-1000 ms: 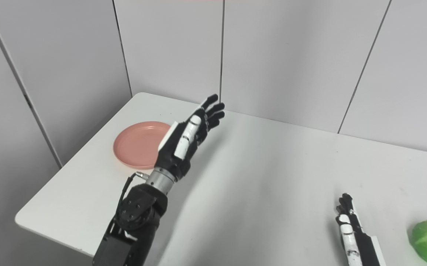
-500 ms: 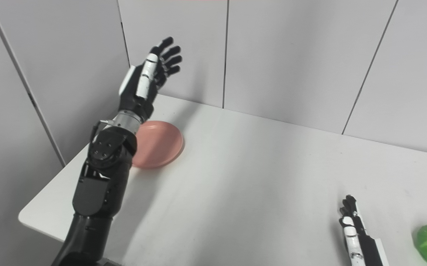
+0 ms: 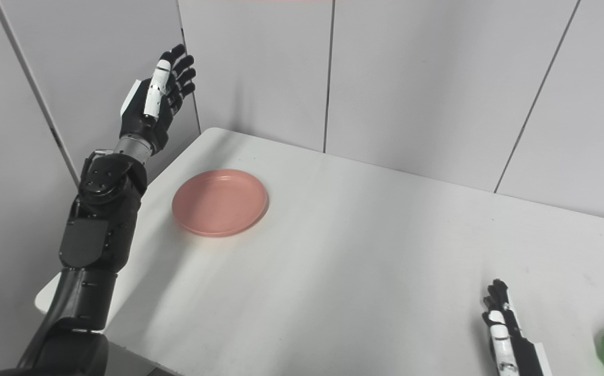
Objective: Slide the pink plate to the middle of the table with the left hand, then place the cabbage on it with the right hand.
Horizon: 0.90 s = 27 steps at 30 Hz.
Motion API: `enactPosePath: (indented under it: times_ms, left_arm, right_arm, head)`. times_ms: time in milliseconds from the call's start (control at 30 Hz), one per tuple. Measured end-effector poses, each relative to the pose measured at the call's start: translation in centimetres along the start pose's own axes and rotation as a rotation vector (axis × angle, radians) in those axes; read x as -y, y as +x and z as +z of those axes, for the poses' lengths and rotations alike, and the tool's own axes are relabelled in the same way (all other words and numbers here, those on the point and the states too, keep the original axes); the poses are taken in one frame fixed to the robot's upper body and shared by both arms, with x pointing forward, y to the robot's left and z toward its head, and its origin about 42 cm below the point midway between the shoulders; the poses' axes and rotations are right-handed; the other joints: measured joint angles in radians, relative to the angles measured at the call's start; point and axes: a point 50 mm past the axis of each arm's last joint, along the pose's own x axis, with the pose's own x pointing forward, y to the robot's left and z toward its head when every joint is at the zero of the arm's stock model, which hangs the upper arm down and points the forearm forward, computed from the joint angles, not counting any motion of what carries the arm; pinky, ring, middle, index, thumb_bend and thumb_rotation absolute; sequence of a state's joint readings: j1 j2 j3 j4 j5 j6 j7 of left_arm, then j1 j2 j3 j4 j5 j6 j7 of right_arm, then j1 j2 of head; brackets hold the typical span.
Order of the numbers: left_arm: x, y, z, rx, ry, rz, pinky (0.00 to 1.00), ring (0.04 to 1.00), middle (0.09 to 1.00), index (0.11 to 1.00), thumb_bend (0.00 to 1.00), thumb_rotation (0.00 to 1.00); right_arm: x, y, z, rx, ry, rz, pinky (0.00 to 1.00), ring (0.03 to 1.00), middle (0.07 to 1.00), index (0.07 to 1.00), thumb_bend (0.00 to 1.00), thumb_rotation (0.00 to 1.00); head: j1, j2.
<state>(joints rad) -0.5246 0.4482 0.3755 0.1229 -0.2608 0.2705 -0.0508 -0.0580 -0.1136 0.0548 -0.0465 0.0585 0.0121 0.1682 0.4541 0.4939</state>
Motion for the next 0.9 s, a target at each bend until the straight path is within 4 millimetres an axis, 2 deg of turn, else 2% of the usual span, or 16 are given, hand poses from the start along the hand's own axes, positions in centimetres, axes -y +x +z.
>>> enactPosePath:
  times_ms: [167, 400, 567, 900]
  left_arm:
    - [-1.2, 0.4, -1.0, -0.053, -0.025, 0.019, 0.97, 0.971, 0.957, 0.943, 0.42, 1.0]
    - [-3.1, 0.6, -1.4, -0.087, -0.08, 0.058, 0.96, 0.969, 0.953, 0.944, 0.4, 1.0]
    - [-4.2, 0.8, -2.5, -0.136, -0.102, 0.07, 0.96, 0.964, 0.948, 0.939, 0.41, 1.0]
    - [-5.2, 0.6, -4.7, -0.205, -0.146, 0.116, 0.96, 0.949, 0.947, 0.934, 0.39, 1.0]
  right_arm:
    - [-0.1, -0.1, 0.1, -0.004, 0.006, 0.001, 1.0, 1.0, 1.0, 1.0, 0.07, 1.0]
    - [0.0, -0.1, 0.1, -0.008, 0.014, -0.002, 1.0, 1.0, 1.0, 1.0, 0.07, 1.0]
    - [-0.1, -0.1, 0.1, -0.009, 0.014, -0.002, 1.0, 1.0, 1.0, 1.0, 0.07, 1.0]
    - [-0.1, -0.3, 0.3, -0.014, 0.015, -0.002, 1.0, 1.0, 1.0, 1.0, 0.09, 1.0]
  head:
    - [0.005, 0.003]
    - [0.008, 0.011]
    - [0.009, 0.012]
    - [0.009, 0.023]
